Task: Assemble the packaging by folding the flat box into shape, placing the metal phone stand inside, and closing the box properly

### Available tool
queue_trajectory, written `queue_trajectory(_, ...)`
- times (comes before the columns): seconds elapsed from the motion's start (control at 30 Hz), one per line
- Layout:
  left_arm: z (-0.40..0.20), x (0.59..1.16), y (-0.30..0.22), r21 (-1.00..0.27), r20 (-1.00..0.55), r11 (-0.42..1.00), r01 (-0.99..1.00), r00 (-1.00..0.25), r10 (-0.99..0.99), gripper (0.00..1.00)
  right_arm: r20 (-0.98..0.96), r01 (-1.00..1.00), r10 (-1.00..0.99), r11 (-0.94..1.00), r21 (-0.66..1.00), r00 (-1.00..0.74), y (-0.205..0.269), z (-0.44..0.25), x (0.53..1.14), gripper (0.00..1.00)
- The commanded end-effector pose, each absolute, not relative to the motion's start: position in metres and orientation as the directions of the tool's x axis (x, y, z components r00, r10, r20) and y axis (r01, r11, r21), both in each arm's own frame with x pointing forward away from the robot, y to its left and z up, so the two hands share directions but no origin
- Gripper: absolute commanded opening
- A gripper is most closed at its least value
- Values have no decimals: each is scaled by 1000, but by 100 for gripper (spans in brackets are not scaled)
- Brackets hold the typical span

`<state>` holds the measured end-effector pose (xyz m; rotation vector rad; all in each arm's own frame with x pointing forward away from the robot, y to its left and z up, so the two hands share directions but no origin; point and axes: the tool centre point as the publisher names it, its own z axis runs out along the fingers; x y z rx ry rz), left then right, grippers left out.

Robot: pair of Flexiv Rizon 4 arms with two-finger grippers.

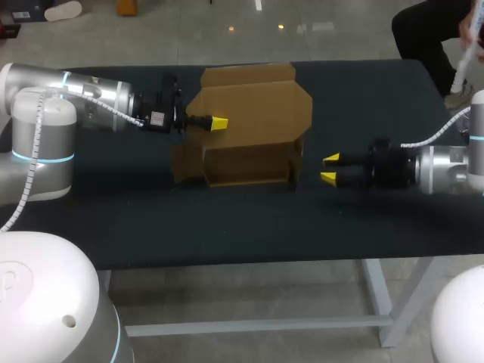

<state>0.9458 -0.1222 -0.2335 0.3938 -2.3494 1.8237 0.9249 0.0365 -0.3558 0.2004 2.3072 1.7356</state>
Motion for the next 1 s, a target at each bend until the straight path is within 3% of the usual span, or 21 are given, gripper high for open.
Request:
queue_trajectory(0.03,-236,946,-122,-928,270,232,-291,-956,-118,0,-91,-39,176,279,960,-980,40,-359,938,44)
queue_trajectory(1.0,-236,946,-122,-928,270,232,-291,-956,-118,0,-56,-29,100,256,966,-993,89,-367,965,42)
